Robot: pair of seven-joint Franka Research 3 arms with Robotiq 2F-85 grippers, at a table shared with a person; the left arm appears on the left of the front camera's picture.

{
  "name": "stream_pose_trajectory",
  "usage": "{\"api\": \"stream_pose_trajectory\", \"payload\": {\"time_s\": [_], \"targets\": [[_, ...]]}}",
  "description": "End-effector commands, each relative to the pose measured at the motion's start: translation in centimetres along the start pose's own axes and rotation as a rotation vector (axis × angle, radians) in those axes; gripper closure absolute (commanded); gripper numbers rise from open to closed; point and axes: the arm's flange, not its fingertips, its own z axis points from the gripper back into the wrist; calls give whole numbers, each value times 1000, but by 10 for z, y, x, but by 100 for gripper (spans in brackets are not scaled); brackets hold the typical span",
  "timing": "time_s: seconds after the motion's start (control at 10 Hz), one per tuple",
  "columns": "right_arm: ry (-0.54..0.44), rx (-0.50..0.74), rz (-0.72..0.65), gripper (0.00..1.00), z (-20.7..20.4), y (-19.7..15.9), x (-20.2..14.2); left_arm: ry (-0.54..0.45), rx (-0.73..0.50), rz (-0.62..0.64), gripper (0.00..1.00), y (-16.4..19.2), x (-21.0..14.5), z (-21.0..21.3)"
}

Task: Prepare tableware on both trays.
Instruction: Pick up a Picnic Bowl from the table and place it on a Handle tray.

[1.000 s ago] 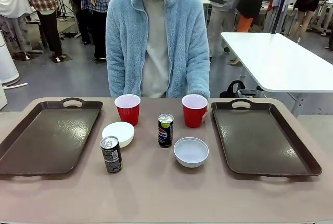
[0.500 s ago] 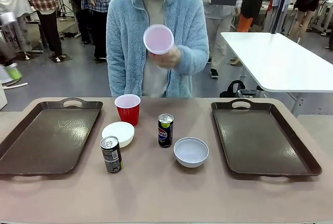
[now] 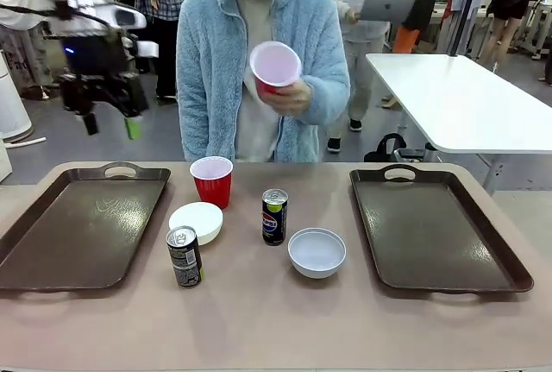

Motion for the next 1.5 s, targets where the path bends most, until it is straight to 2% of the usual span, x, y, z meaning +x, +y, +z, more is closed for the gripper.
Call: {"api": "stream_pose_trajectory", "payload": {"time_s": [0.0, 0.2, 0.4, 0.5, 0.8, 1.1, 1.4], "targets": [[-3, 10, 2, 0, 0, -1, 0, 0, 74, 18, 0, -11, 28, -25], [-3, 10, 2, 0, 0, -1, 0, -16, 51, 34, 0, -27, 43, -66], [-3, 10, 2, 0, 0, -1, 0, -123, 39, 85, 0, -31, 40, -94], [-3, 10, 2, 0, 0, -1, 0, -11, 32, 20, 0, -30, 50, -73], [-3, 10, 2, 0, 0, -1, 0, -11, 32, 20, 0, -30, 50, -73], [-3, 10, 2, 0, 0, -1, 0, -119, 39, 89, 0, -30, 42, -105], [-3, 10, 2, 0, 0, -1, 0, -159, 38, 158, 0, -30, 48, -141]]}}
